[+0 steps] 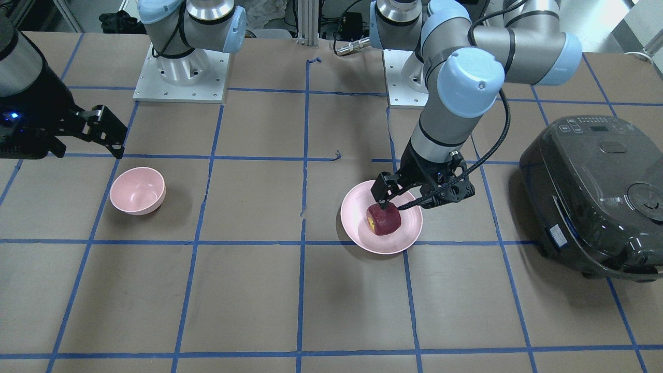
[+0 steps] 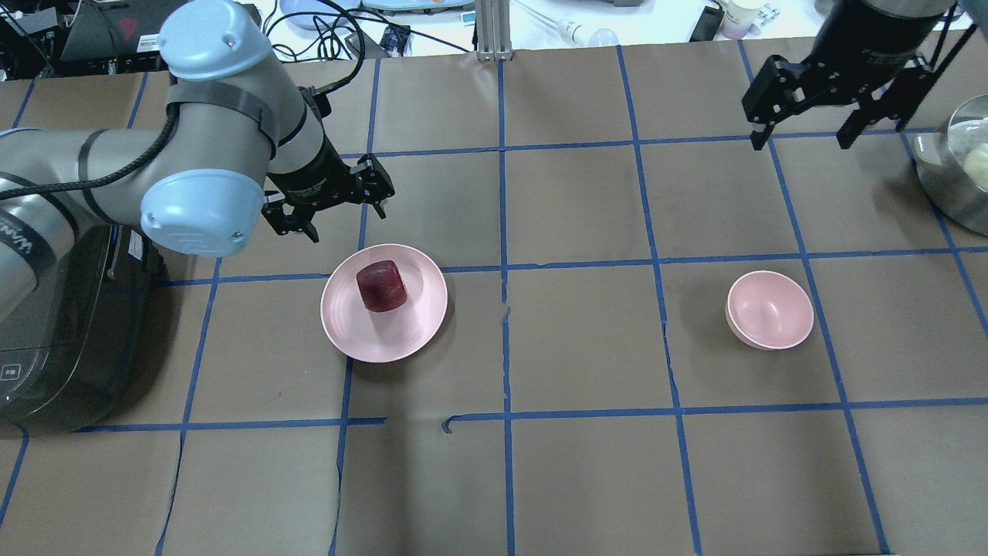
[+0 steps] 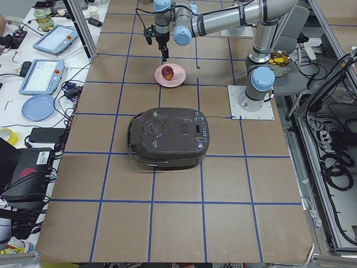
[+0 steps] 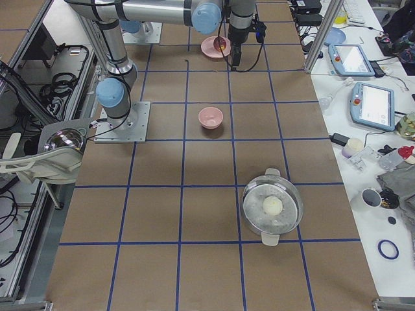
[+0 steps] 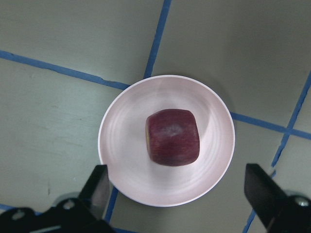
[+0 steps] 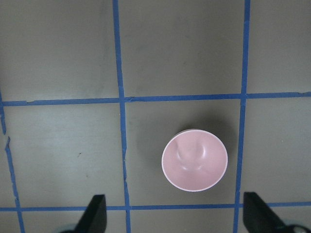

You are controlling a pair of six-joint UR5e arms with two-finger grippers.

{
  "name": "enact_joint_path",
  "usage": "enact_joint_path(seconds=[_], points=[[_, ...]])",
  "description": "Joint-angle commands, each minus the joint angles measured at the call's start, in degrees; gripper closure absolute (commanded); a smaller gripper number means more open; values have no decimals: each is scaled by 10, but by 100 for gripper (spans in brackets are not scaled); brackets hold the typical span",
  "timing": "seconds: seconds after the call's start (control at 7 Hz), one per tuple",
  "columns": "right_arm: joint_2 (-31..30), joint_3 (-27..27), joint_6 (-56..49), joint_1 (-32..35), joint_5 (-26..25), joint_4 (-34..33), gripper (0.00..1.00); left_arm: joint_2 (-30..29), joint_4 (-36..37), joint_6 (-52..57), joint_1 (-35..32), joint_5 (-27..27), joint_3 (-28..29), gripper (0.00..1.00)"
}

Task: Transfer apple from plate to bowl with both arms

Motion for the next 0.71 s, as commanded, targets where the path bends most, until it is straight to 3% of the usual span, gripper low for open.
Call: enact_joint_path(seconds=[0.0,0.29,0.43,0.57], points=[[2,119,-76,-58,0,-94,0,-44,28,-61,-25,2,-2,0],[8,278,-123,-107,2,-283,0,-63,37,-62,-26,12,-21,0],[10,349,-158,-127,0,-367,9,-64,38,-65,-26,20,-36,0],[23,383,-167,-147,4,-417,13,-70,57,-64,-26,19,-52,0]])
